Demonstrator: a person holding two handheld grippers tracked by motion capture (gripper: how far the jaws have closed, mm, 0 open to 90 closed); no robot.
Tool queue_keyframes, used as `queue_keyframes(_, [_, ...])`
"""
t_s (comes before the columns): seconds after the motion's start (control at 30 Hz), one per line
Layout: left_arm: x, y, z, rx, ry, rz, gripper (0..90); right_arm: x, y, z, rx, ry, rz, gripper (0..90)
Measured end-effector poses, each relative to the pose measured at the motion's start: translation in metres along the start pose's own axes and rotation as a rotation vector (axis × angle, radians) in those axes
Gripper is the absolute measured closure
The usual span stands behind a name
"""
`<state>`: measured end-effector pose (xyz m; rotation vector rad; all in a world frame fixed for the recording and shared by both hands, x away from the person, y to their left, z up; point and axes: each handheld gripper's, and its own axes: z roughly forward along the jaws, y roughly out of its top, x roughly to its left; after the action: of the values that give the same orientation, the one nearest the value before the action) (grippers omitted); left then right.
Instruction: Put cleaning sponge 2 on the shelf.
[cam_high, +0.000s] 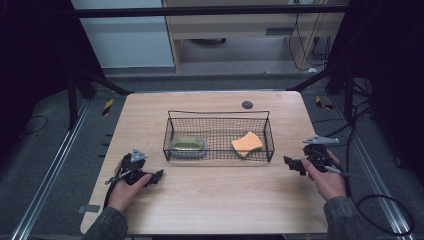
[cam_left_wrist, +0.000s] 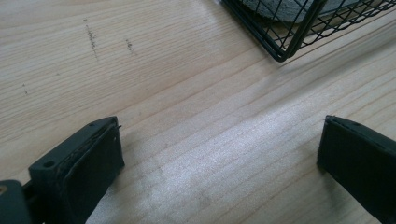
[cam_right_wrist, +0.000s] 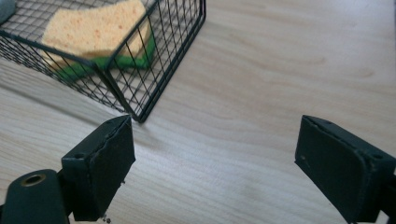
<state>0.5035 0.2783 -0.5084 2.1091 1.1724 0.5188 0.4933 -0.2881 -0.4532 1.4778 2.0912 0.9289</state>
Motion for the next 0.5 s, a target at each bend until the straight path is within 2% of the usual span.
queue_keyframes(0.07, [0.0,0.0,0.0,0.0,0.0,0.0,0.0,0.001,-0.005,0.007,0.014,0.012,0.029,12.8])
queue_keyframes(0.2, [0.0,0.0,0.0,0.0,0.0,-0.001,0.0,0.0,-0.011,0.022,0.035,0.0,0.04,12.9])
queue_keyframes(0.5, [0.0,0.0,0.0,0.0,0.0,0.0,0.0,-0.009,-0.013,0.046,0.017,-0.044,0.105,13.7])
